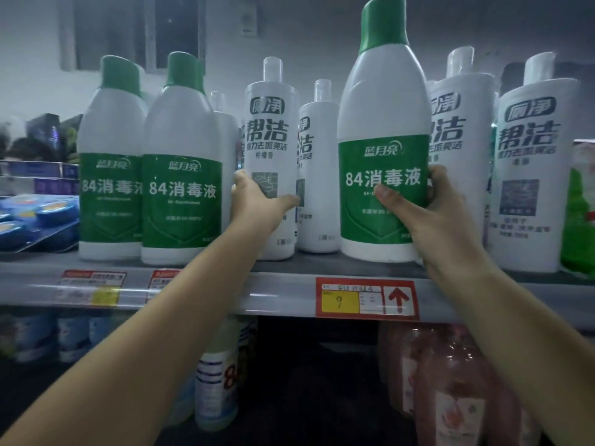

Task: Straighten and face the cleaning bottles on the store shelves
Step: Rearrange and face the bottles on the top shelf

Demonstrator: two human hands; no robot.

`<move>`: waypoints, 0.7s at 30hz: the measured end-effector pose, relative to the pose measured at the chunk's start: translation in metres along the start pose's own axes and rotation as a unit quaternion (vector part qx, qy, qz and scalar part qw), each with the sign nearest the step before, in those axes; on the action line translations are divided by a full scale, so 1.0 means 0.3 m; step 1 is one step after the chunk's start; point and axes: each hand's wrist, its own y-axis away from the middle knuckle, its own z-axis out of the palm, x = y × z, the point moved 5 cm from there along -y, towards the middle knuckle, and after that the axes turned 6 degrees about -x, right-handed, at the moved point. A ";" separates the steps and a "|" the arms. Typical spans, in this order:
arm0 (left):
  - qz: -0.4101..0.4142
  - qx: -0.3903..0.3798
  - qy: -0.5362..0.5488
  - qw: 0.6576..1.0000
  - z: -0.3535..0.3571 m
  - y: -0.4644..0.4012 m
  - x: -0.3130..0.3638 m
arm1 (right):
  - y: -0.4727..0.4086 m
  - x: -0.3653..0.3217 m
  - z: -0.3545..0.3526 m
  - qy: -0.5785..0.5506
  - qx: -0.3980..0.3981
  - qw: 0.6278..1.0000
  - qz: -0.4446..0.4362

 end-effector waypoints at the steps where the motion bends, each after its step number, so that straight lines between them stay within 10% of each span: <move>1: -0.003 0.000 -0.008 1.000 -0.002 -0.005 -0.001 | 0.000 0.006 0.004 -0.002 0.001 1.000 0.001; 21: -0.083 0.027 -0.116 0.989 -0.029 -0.066 -0.018 | -0.028 0.098 0.051 0.022 -0.030 0.997 0.067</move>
